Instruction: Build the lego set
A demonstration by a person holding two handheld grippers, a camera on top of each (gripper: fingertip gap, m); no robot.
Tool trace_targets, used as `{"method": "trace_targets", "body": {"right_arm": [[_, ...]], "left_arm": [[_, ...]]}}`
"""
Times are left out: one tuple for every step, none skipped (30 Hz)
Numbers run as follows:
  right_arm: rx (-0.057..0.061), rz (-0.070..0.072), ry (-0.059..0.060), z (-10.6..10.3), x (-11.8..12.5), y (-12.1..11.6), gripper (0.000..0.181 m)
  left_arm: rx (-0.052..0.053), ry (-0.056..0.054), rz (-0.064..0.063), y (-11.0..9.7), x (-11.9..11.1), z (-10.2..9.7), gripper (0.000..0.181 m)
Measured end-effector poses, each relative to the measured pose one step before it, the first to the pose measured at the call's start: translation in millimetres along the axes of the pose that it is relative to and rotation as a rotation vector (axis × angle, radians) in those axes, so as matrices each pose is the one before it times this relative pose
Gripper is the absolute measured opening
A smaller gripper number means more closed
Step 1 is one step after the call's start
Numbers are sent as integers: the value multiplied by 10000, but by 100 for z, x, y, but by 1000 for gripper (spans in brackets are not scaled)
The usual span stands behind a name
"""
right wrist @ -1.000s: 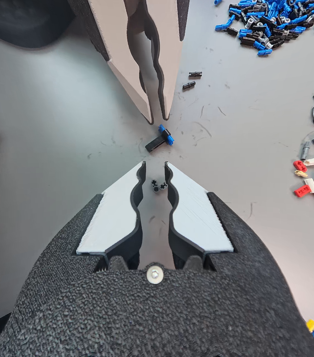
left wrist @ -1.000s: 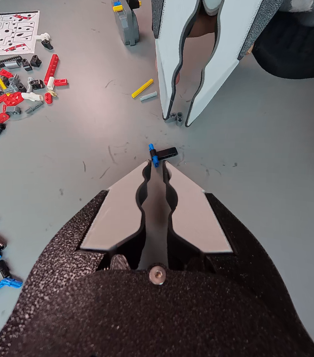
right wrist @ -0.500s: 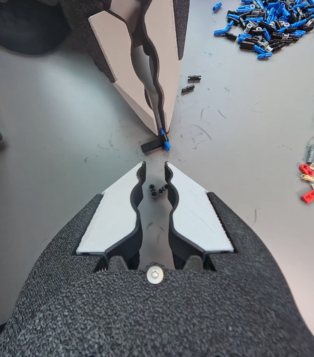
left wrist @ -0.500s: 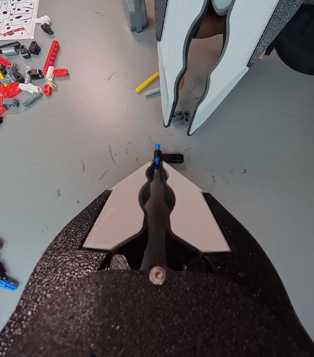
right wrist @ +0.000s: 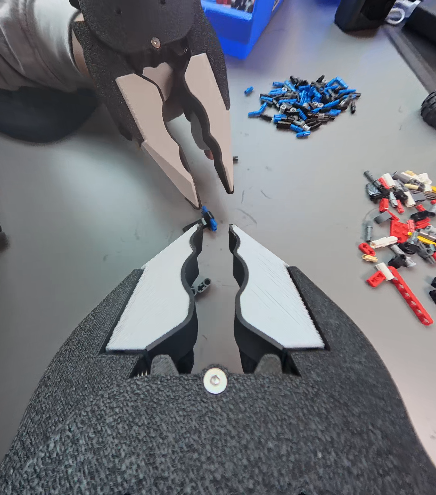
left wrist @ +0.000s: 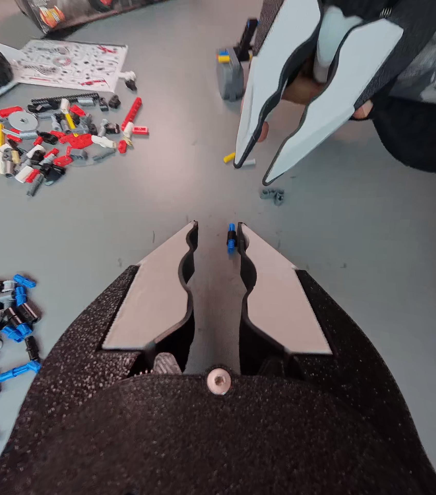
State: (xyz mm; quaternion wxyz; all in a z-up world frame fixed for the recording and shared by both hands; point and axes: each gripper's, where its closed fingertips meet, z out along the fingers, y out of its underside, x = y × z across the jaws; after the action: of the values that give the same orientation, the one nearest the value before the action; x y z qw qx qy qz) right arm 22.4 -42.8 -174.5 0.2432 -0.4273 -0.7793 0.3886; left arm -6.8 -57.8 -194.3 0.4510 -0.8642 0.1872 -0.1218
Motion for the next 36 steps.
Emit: {"method": "trace_targets", "body": {"right_arm": [[321,4,227,-288,448,-578,19],[371,9,279,-369,551,-681,19],[408,41,324,-443,668,-790,19],[487,65,396,-530,833,-947,19],[565,92,455,-612,991,-1085,20],[587,135,474,-691,1095,-1134,20],[584,181,509,-709,1233,-1126,22],[609,219,582,-751,1407,-1126,24],[524,219,548,-725,1425,-936,24],[394,208,601,-703,1544,-656,25],[269,151,650,-652,1643,-365,26],[142,76,637,-610,1605,-84,27],[91,9,598,-574,1471,78,27],[72,-1,493,-541,1242,151,28],[33,22,404,-486,1046,256,28],[3,16,376,-433,930,308,28],[-17,5,330,-378,796,349,28],[-41,10,260,-324,640,378,28],[-8,29,234,-296,548,331,28],[34,56,187,-268,442,270,28],[17,68,126,-209,333,290,27],[14,27,132,-140,332,279,27],[14,-49,120,-61,322,236,26],[-6,-103,101,23,280,201,26],[8,-111,69,61,199,129,26],[19,-76,38,56,122,124,25],[-15,-19,27,52,89,185,25],[-43,13,23,71,76,245,25],[-61,16,-3,54,49,280,25],[-53,5,-1,44,48,228,24],[-24,-13,32,26,93,156,23],[-18,-10,16,34,80,119,23],[-33,18,-9,36,31,130,22],[-25,27,10,42,51,129,22],[-22,9,-3,43,14,122,22],[-19,-9,0,30,-5,114,21]], "left_arm": [[655,-134,-293,-1085,-659,-725,29],[759,-246,-332,-1332,-960,-829,29],[789,-376,-332,-1489,-1272,-828,29],[738,-499,-279,-1552,-1575,-772,29],[650,-603,-208,-1562,-1817,-648,28],[588,-656,-143,-1565,-1922,-472,28],[558,-622,-115,-1565,-1856,-281,27],[535,-535,-120,-1567,-1696,-70,26],[503,-467,-93,-1545,-1510,138,25],[455,-453,-13,-1478,-1402,341,24],[397,-444,91,-1352,-1286,537,24],[327,-408,181,-1171,-1148,704,24],[254,-366,242,-981,-1029,873,23],[193,-310,252,-805,-901,1003,22],[128,-256,185,-606,-788,1113,22],[77,-219,91,-416,-719,1194,20],[55,-184,24,-251,-648,1201,19],[50,-179,7,-147,-615,1177,18],[59,-215,36,-74,-631,1094,16],[70,-217,45,-51,-584,1018,14],[44,-183,57,6,-509,956,13],[0,-198,103,71,-530,912,12],[22,-211,85,29,-568,833,11],[78,-161,-9,-72,-510,737,10],[75,-100,-87,-42,-415,664,9],[37,-73,-101,38,-352,610,9],[15,-66,-71,112,-305,541,8],[21,-53,-40,129,-234,441,7],[17,-34,-18,157,-155,368,6],[-1,-19,8,187,-98,305,6],[-6,-14,19,177,-56,251,5],[-10,3,9,163,-16,178,5],[-2,12,-2,103,29,124,5],[23,11,-12,36,26,60,4],[29,19,-21,8,57,4,4],[29,11,-20,7,50,-10,4]]}}
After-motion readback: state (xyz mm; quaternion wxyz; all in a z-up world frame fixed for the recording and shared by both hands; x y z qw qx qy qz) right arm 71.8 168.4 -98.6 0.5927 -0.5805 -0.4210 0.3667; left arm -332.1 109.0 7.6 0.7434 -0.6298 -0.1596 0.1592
